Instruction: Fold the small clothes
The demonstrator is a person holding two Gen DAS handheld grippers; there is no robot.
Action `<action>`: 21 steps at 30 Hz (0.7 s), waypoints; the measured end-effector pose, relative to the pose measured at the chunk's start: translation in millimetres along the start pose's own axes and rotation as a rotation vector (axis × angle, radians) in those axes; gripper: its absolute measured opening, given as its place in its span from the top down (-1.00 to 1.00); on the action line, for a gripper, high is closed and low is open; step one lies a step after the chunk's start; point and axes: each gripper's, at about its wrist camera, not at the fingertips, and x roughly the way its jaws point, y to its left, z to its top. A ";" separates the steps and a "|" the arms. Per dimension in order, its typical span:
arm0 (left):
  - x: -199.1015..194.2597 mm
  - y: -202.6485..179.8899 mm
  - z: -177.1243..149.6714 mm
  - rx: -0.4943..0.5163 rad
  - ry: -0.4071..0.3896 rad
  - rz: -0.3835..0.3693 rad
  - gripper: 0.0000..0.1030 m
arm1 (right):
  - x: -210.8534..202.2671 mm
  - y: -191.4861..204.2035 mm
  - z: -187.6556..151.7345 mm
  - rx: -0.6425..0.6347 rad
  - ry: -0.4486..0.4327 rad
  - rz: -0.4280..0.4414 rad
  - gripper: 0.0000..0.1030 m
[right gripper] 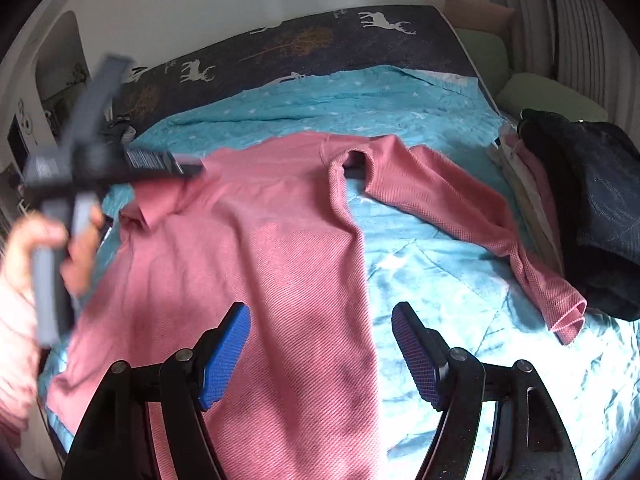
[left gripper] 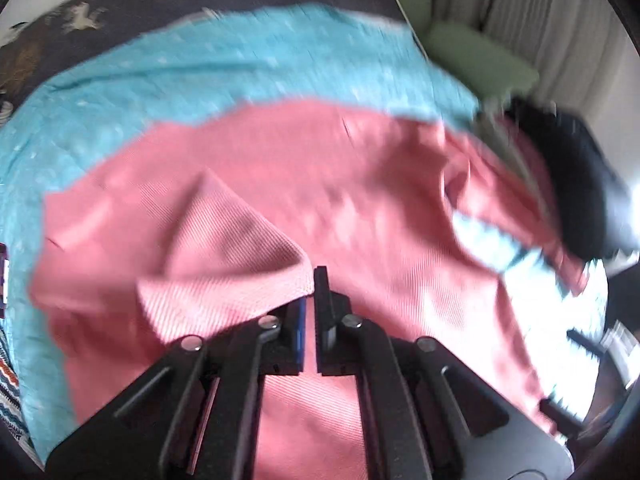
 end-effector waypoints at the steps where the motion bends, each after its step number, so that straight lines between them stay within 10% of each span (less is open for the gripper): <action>1: 2.1 0.0 -4.6 -0.008 0.018 -0.016 0.90 | 2.6 -3.4 5.9 0.009 0.009 0.023 -0.45; 6: -42.8 14.4 -29.9 -0.050 -0.024 -0.109 0.57 | 30.3 -17.4 47.4 0.103 0.094 0.222 -0.45; 8: -61.1 30.1 -38.0 -0.078 -0.068 -0.053 0.27 | 46.7 -9.2 67.3 0.118 0.129 0.300 -0.44; 14: -85.1 118.3 -70.3 -0.251 -0.104 0.187 0.21 | 102.8 34.6 100.1 0.156 0.270 0.463 -0.43; 17: -79.9 155.5 -85.7 -0.348 -0.075 0.221 0.21 | 104.0 53.7 96.6 0.103 0.258 0.444 -0.43; 21: -70.1 168.9 -89.9 -0.374 -0.069 0.219 0.21 | 77.1 110.9 77.3 -0.298 0.098 0.216 -0.43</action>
